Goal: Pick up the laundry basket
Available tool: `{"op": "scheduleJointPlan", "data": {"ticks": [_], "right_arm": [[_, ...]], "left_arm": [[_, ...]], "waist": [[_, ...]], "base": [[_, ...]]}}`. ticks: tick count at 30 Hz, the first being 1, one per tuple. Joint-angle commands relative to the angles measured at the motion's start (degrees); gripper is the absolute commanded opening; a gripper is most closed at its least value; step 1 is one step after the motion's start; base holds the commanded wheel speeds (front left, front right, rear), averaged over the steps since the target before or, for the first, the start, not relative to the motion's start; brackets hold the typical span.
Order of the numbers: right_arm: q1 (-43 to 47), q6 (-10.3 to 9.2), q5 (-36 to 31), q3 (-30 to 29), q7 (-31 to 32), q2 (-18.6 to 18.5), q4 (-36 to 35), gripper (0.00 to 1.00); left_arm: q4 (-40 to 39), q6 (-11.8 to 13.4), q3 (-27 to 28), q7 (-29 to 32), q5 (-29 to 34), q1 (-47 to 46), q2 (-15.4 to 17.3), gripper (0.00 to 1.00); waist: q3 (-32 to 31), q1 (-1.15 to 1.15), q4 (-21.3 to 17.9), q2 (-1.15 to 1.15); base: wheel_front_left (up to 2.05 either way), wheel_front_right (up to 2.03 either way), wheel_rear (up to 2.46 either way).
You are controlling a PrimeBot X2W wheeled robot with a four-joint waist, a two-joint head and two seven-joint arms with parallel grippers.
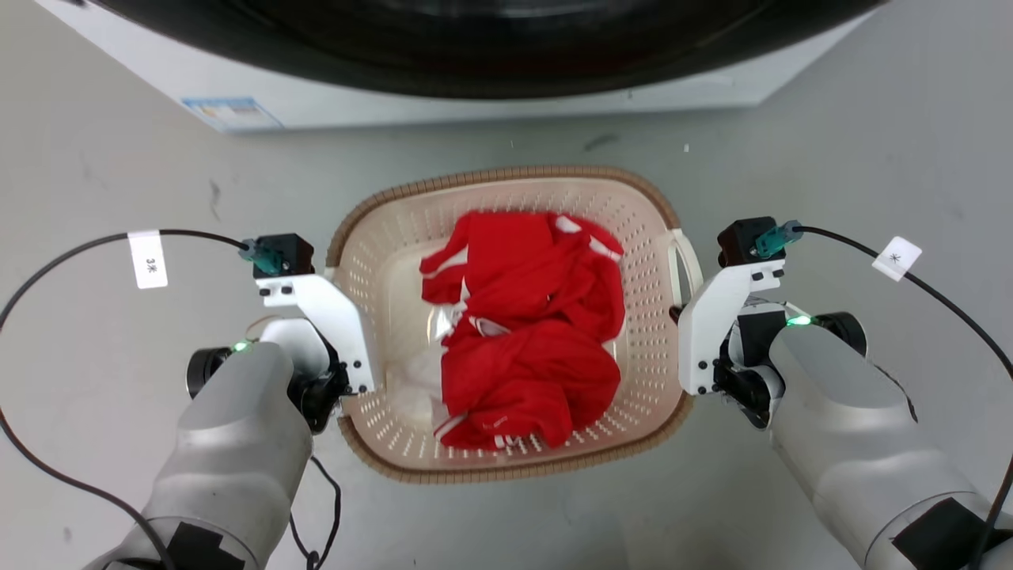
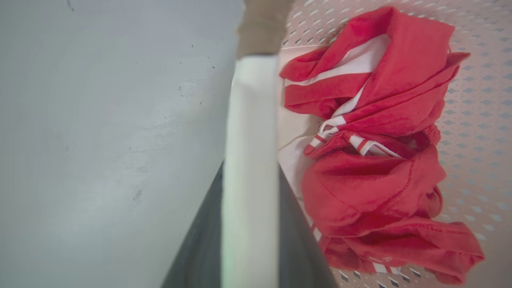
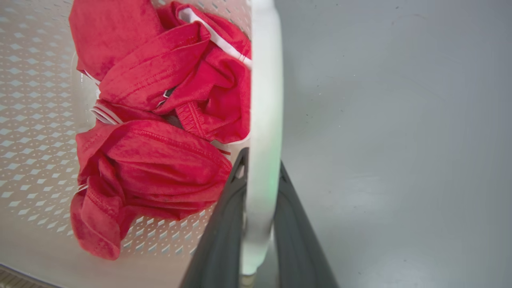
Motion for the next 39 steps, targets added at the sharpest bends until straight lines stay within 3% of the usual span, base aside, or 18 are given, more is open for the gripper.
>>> {"op": "scheduleJointPlan", "data": {"ticks": [1, 22, 30, 39], "right_arm": [[0.5, 0.74, 0.5, 0.5, 0.5, 1.5, -0.5, 0.0], [1.3, 0.74, 8.4, 2.6, 22.0, 0.5, 0.7, 0.0], [2.7, 0.69, 9.7, 2.1, 27.1, 0.6, 2.9, 0.0], [5.3, 0.68, 10.0, 2.1, 28.9, 1.0, 3.7, 0.0]], "left_arm": [[-0.5, -0.8, -0.5, 0.5, -0.4, 0.7, -1.8, 0.0], [0.1, -0.7, -4.3, 11.4, -7.8, 4.7, 0.5, 0.0], [1.3, -0.5, -5.0, 12.7, -9.2, 6.7, 0.4, 0.0], [2.2, -0.5, -6.2, 16.1, -10.3, 9.3, -0.3, 0.0]], "waist": [[-4.1, 0.0, 0.7, 0.0], [-22.4, 0.0, 0.7, 0.0], [-26.3, 0.0, 0.9, 0.0], [-29.9, 0.0, 0.9, 0.0]], "base": [[0.0, 0.0, 0.0], [0.0, 0.0, 0.0], [0.0, 0.0, 0.0], [0.0, 0.0, 0.0]]}}
